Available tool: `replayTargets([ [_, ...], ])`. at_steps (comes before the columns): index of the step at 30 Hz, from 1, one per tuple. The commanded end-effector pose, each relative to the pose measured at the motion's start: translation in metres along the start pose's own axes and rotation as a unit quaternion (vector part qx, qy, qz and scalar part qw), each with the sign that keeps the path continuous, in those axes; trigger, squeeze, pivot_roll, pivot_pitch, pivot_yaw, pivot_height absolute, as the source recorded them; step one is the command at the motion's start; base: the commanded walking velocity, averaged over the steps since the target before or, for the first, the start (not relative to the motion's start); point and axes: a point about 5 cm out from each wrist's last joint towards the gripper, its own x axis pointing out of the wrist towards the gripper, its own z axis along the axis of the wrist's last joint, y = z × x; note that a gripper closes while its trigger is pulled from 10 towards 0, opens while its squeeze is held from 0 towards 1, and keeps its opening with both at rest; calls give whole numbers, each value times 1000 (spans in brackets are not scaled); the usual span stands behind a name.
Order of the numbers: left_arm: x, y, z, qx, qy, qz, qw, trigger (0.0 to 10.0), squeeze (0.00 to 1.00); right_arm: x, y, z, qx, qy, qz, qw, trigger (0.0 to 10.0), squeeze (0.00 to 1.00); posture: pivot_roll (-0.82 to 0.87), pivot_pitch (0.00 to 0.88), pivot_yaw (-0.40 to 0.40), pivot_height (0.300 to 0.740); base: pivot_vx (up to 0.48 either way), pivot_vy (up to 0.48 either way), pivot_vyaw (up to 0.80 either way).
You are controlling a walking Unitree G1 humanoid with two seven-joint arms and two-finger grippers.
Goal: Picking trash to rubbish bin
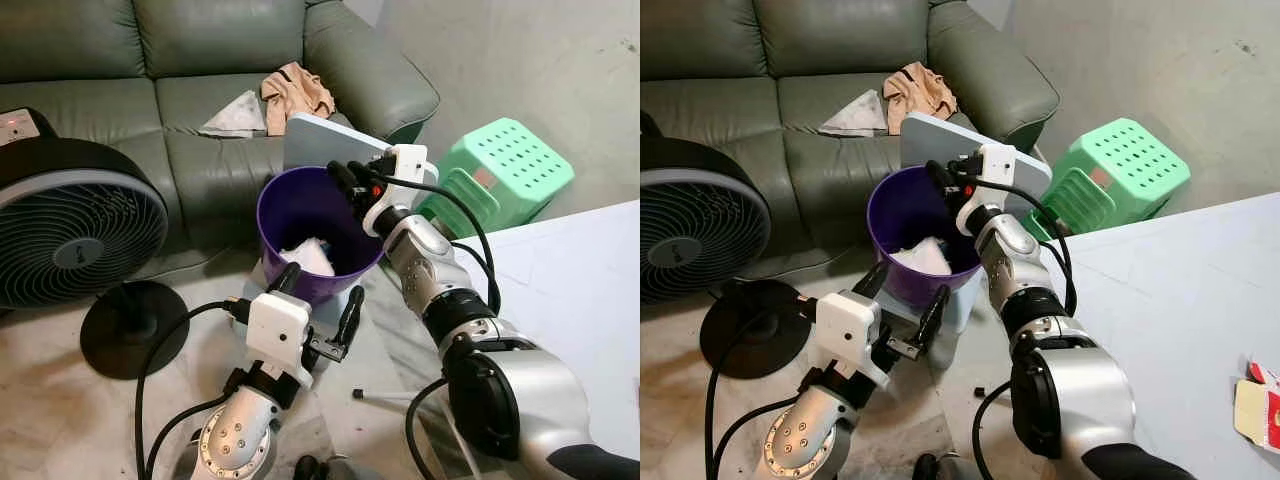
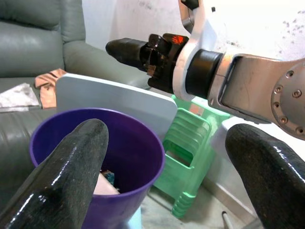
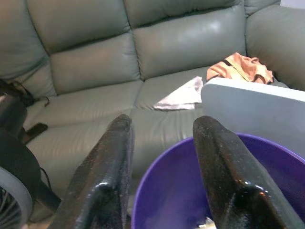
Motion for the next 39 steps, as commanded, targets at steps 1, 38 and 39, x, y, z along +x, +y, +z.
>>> replayTargets([
  [1, 1, -2, 0, -7, 2, -3, 1000, 10000, 0, -1, -5, 13, -5, -37, 3, 999, 10000, 1000, 153, 223, -227, 740, 0, 0, 0],
  [38, 74, 133, 21, 32, -22, 138, 990, 10000, 0, -131, -57, 19, -172, -91, -194, 962, 10000, 0, -46, 57, 12, 740, 0, 0, -38],
  [39, 74, 131, 19, 31, -19, 136, 990, 10000, 0, -133, -55, 18, -177, -87, -194, 961, 10000, 0, -43, 58, 12, 740, 0, 0, -719],
])
